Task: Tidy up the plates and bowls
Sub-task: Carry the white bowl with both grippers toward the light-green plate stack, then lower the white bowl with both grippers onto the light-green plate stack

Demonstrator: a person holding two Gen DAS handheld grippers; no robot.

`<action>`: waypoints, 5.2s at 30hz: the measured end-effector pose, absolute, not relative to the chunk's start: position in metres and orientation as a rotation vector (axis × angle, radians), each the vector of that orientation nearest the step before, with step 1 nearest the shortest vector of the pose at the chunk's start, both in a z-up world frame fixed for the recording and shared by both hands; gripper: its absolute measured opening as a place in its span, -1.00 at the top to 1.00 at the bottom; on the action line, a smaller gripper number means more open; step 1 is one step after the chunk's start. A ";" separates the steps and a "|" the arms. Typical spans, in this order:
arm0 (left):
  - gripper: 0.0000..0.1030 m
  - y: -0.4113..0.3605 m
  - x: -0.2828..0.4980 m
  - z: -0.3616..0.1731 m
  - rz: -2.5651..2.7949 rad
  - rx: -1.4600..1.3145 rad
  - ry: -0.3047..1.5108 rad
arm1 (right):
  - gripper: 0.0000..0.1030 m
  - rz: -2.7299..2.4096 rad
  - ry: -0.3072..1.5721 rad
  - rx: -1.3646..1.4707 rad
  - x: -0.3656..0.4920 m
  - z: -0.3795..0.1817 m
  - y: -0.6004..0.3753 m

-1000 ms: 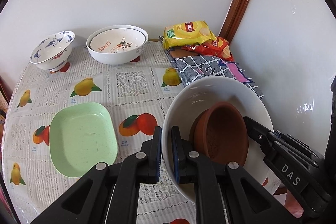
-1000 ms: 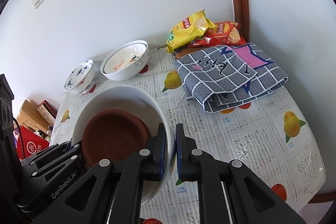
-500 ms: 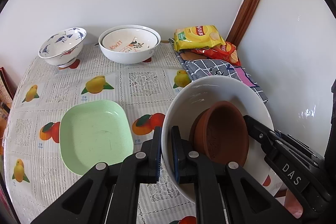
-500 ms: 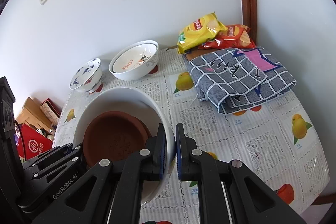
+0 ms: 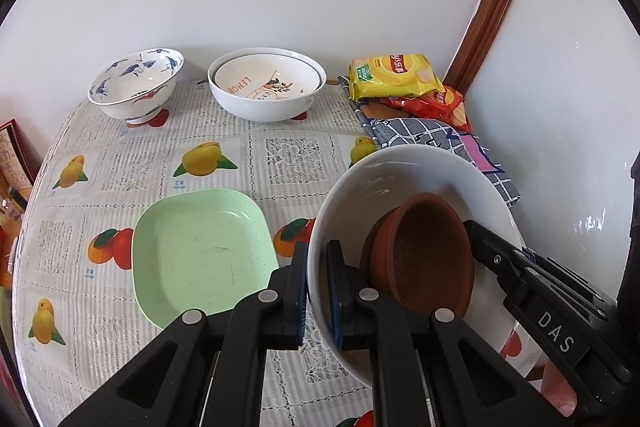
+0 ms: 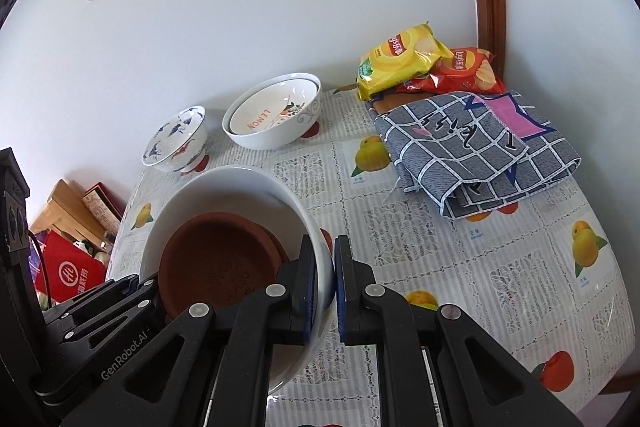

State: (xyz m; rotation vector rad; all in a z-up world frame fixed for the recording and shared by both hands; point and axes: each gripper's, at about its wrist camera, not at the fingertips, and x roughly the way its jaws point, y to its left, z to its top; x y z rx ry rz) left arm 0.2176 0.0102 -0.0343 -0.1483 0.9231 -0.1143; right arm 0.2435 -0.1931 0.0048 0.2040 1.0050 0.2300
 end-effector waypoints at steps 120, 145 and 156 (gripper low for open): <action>0.82 0.123 0.246 -0.074 0.028 -0.273 0.995 | 0.82 0.361 1.105 0.113 0.278 -0.047 -0.071; 0.82 0.143 0.265 -0.106 0.055 -0.302 1.056 | 0.82 0.379 1.175 0.105 0.296 -0.084 -0.048; 0.82 0.144 0.274 -0.117 0.057 -0.305 1.074 | 0.83 0.375 1.199 0.105 0.304 -0.098 -0.045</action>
